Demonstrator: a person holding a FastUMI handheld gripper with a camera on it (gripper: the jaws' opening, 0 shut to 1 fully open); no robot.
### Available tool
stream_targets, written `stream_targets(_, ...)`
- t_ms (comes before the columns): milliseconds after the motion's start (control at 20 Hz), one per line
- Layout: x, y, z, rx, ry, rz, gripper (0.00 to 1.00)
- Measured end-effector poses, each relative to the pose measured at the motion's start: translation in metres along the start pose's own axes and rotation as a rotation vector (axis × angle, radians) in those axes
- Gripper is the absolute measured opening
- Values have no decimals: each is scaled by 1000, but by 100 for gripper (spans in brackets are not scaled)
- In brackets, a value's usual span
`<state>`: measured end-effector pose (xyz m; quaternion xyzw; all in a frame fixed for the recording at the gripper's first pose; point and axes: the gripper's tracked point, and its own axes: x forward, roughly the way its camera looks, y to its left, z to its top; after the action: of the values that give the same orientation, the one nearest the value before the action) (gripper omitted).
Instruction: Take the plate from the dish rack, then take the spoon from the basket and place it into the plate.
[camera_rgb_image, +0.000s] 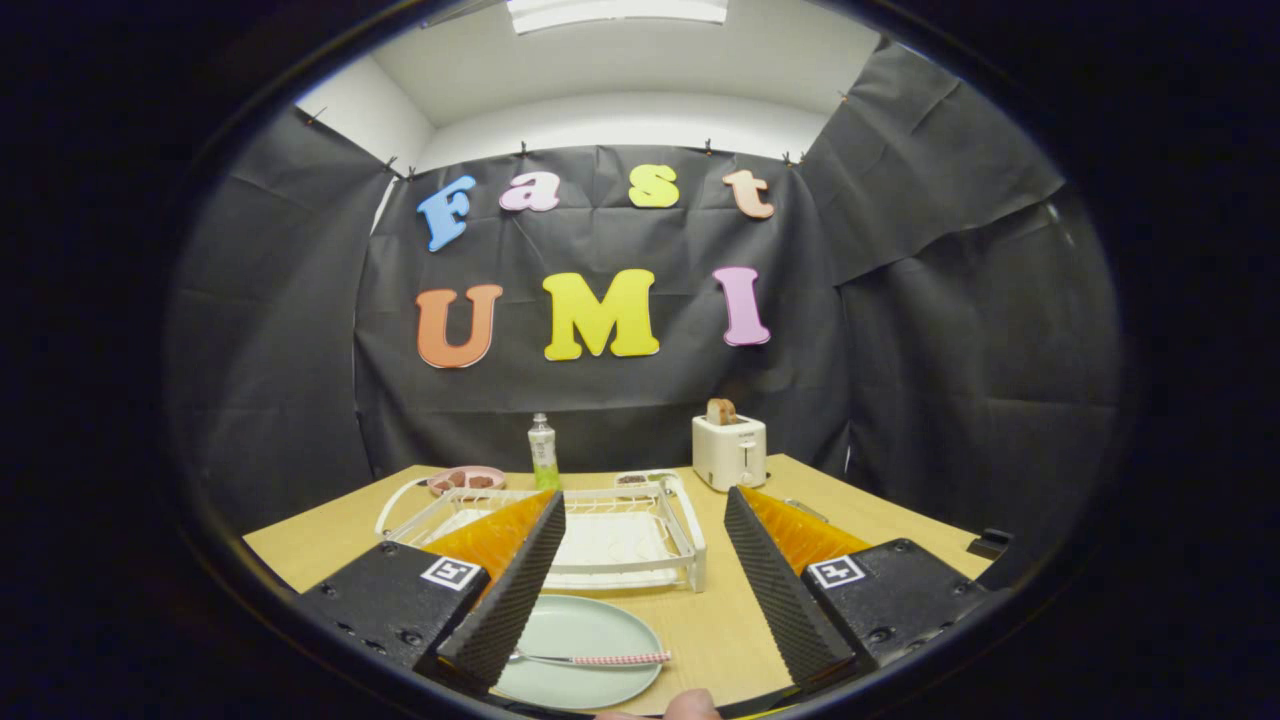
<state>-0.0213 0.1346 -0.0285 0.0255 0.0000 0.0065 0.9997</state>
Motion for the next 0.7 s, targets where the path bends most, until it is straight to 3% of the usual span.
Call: stream_targets(700, 1, 1, -2, -4, -3, -6, 100)
